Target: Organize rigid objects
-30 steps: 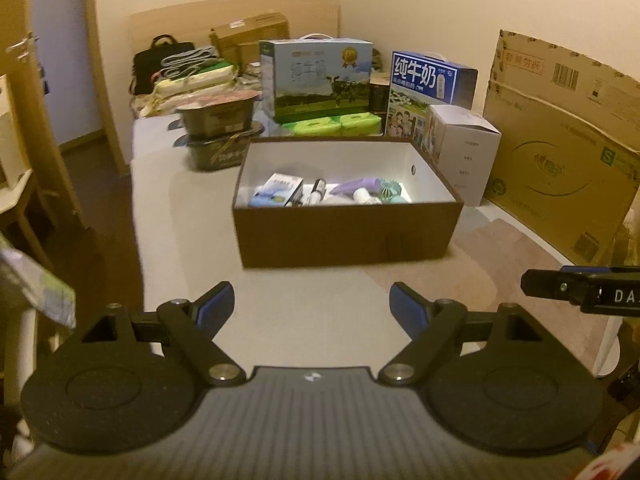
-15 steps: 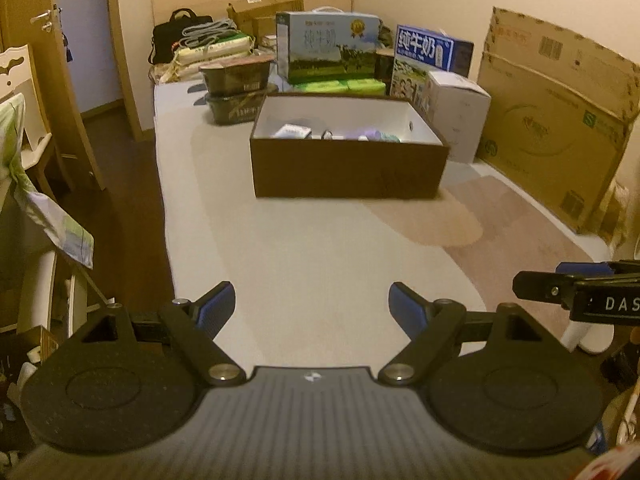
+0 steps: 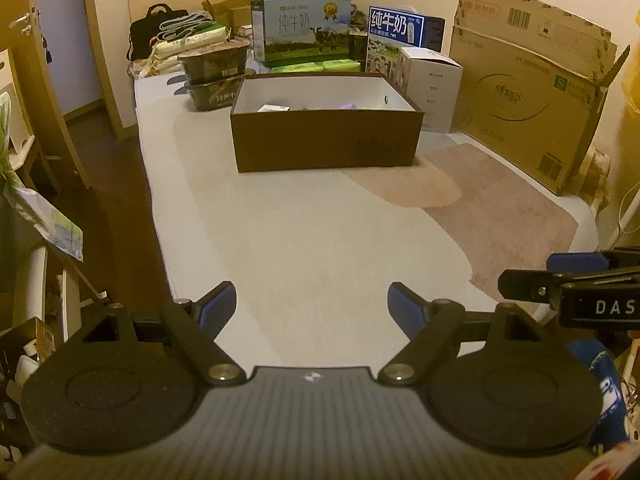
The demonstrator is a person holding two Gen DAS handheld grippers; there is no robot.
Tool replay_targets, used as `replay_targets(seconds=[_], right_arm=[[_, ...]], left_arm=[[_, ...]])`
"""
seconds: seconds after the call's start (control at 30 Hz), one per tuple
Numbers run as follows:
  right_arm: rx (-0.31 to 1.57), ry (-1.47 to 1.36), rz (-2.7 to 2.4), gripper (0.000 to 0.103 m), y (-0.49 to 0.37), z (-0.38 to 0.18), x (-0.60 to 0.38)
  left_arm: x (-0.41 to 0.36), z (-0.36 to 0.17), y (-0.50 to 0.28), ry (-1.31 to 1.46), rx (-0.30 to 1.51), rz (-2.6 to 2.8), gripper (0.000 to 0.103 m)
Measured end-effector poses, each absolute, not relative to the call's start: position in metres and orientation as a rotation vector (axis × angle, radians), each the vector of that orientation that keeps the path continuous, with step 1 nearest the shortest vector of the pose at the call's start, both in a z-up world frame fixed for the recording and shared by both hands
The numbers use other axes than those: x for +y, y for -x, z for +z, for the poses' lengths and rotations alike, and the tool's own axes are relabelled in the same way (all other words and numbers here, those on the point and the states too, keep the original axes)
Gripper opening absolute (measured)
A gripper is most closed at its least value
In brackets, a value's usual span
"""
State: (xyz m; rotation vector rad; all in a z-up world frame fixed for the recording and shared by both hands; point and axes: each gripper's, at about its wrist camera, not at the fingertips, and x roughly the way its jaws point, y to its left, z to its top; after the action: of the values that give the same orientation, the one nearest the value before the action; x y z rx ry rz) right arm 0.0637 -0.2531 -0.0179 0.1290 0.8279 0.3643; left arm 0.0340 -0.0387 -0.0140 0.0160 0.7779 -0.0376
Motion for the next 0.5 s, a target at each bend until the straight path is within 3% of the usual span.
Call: replay_targets(seconds=[0.5], right_arm=[[0.861,-0.108,0.377,0.071,-0.071,-0.034,-0.241]], left_arm=[[-0.034,-0.024,-0.039,-0.009,0.805,-0.025,0.082]])
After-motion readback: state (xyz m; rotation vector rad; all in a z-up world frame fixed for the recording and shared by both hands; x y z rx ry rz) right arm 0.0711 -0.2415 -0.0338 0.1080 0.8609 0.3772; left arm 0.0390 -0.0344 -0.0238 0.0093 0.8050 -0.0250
